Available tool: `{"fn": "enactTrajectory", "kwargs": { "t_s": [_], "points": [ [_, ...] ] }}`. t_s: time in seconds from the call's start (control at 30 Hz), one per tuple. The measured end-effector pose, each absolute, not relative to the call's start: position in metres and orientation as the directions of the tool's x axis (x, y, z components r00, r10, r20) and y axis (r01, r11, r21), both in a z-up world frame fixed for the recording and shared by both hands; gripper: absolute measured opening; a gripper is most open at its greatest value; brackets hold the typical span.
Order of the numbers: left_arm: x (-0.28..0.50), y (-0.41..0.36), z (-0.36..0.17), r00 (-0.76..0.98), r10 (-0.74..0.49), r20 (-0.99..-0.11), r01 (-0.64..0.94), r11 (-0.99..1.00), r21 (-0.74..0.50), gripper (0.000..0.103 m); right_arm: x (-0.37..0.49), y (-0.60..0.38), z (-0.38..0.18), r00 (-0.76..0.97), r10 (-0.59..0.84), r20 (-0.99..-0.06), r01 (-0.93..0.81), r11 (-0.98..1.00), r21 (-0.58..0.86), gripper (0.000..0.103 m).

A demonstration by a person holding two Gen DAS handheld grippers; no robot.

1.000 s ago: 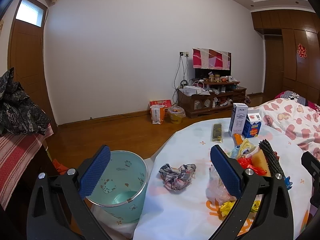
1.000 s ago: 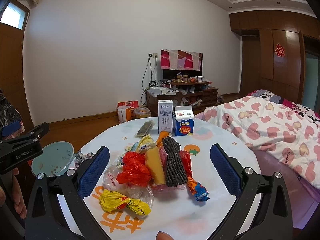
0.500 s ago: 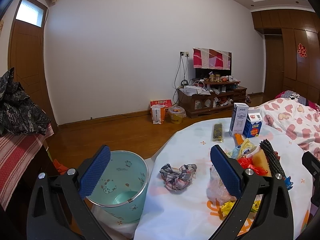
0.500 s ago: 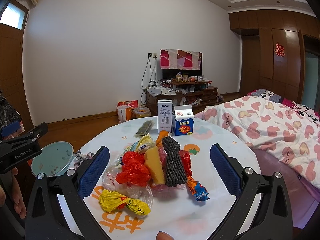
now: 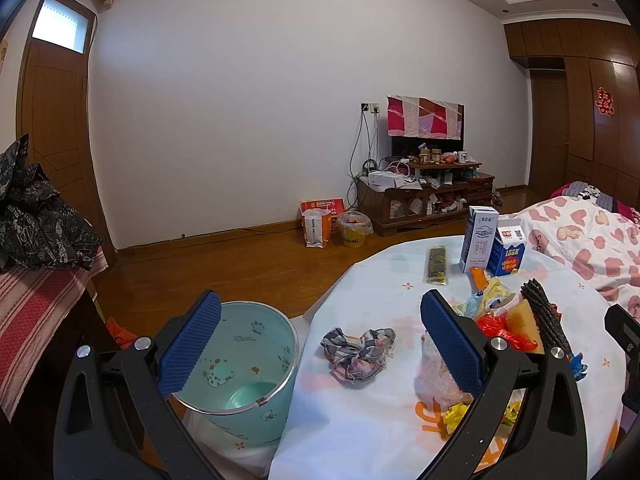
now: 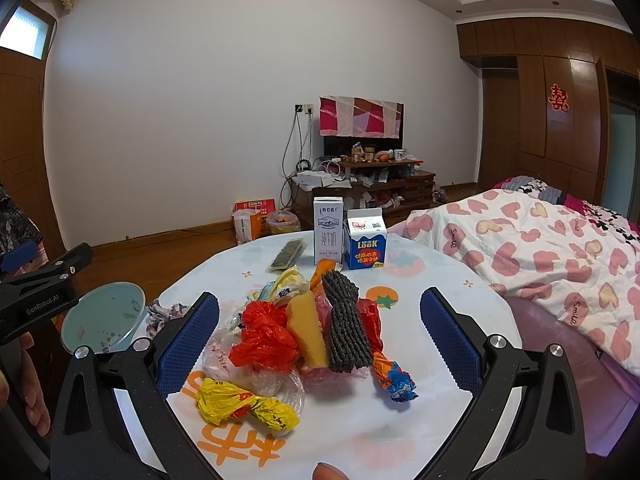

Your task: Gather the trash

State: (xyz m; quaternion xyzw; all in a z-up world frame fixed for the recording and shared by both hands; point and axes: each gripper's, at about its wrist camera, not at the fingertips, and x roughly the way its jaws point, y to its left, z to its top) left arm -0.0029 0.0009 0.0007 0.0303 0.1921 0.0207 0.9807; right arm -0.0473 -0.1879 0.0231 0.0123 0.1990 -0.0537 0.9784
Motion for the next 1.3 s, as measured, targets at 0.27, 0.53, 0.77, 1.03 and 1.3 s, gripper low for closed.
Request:
{"fn": "enactTrajectory", "kwargs": {
  "t_s": [0.27,0.53,0.77,1.03,1.3],
  "points": [
    [-0.003,0.001,0.001,0.926,0.051,-0.375,-0.028,0.997,0.067,0.098,-0.047,-0.189,0.022,0.915,-0.101,-0.390,0.110,0.994,0.003,0.099],
    [-0.003,0.001,0.001,0.925,0.051,-0.376,-0.028,0.997,0.067,0.098,-0.046,-0.190,0.023,0.915,-0.100,-0.391,0.110,0.994,0.004,0.099],
    [-0.002,0.002,0.000,0.924,0.052,-0.379,-0.029,0.997,0.066,0.098,-0.047,-0.191,0.023,0.914,-0.100,-0.393,0.111,0.994,0.006,0.099],
    [0.000,0.003,-0.008,0.924,0.085,-0.374,-0.057,0.995,0.085,0.098,-0.047,-0.199,0.016,0.912,-0.119,-0.392,0.130,0.992,0.000,0.099],
    [0.040,0.006,-0.077,0.839,0.081,-0.537,-0.029,0.994,0.103,0.097,-0.028,-0.235,-0.033,0.861,-0.221,-0.458,0.244,0.970,-0.008,0.099]
  ]
}}
